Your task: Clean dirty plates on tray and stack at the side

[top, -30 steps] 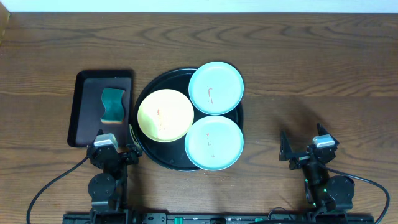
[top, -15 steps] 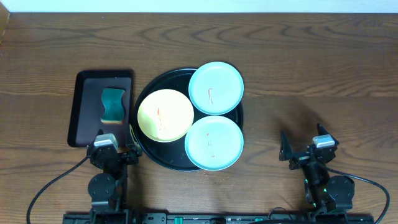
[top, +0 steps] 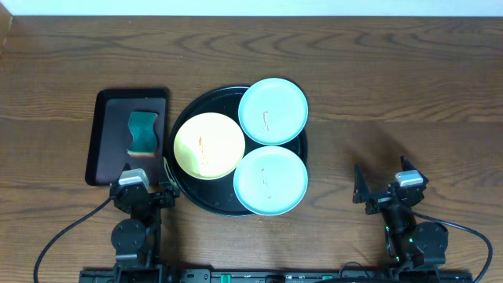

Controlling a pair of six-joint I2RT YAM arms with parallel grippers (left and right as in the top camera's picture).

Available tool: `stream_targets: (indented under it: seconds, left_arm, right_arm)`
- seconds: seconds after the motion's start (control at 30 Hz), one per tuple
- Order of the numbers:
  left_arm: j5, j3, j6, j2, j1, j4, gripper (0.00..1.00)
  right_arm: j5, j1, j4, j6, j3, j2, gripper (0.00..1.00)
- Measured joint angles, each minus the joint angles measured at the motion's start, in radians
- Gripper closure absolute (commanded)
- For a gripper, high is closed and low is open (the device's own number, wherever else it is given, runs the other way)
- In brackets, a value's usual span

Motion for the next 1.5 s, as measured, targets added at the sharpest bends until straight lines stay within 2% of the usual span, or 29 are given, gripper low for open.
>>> stream_targets:
  seconds: [0.6,1.5]
  left_arm:
    - [0.000,0.000,0.000,0.000,0.000,0.000,0.21]
    - [0.000,0.000,0.000,0.000,0.000,0.000,0.21]
  right_arm:
    - [0.001,0.000,0.000,-0.001,0.000,0.000,0.01]
    - [0.137,0.000,0.016,-0.034,0.000,0.000,0.01]
